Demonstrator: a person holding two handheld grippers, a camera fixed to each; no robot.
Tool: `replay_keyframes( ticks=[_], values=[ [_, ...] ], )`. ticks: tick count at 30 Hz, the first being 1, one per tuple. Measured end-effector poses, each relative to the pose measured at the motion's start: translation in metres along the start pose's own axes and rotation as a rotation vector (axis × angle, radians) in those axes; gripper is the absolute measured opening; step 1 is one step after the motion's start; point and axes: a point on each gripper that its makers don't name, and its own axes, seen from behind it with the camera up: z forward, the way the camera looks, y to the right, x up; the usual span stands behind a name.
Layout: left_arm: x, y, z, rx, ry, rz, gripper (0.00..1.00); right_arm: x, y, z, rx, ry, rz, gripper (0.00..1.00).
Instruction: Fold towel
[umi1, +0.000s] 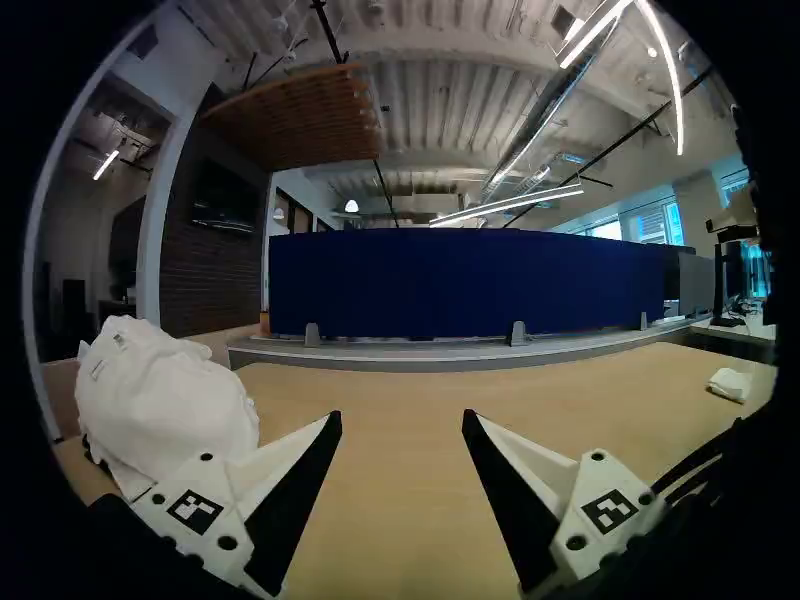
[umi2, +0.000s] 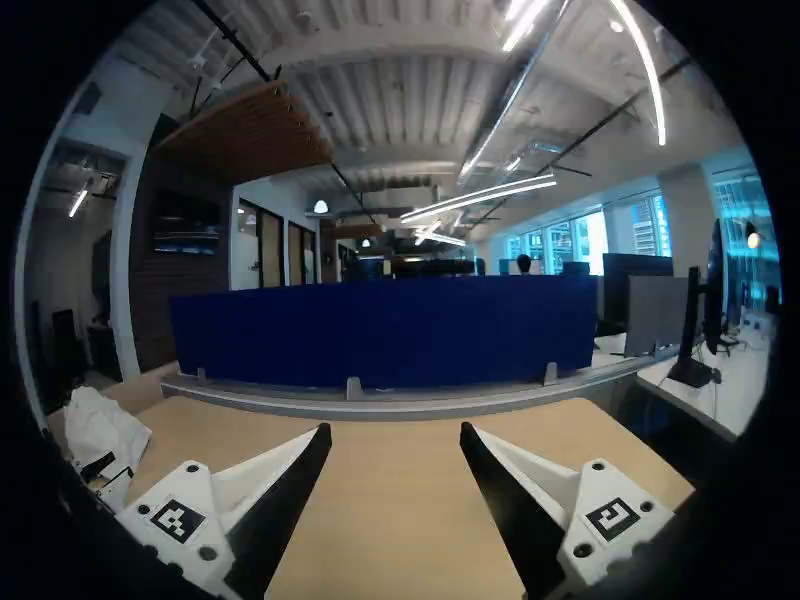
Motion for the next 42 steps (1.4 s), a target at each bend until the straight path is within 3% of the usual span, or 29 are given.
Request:
replay_keyframes(
  ticks=[5, 15, 29, 42],
  values=[
    [-0.002, 0.007, -0.001, -0.012, -0.001, 0.016, 0.89, -0.001, 0.002, -0.001, -0.002, 0.001, -0.001, 1.00],
    [-0.005, -0.005, 0.001, 0.011, -0.004, 0.001, 0.89, -0.001, 0.007, -0.002, -0.005, -0.002, -0.004, 1.00],
    [-0.004, -0.006, -0.001, 0.019, -0.003, 0.000, 0.89, 0.003, 0.021, -0.004, -0.009, 0.008, 0.015, 1.00],
    [-0.003, -0.005, 0.001, 0.019, -0.003, 0.003, 0.89, 0.014, 0.047, -0.016, -0.036, 0.071, -0.018, 1.00]
  ],
)
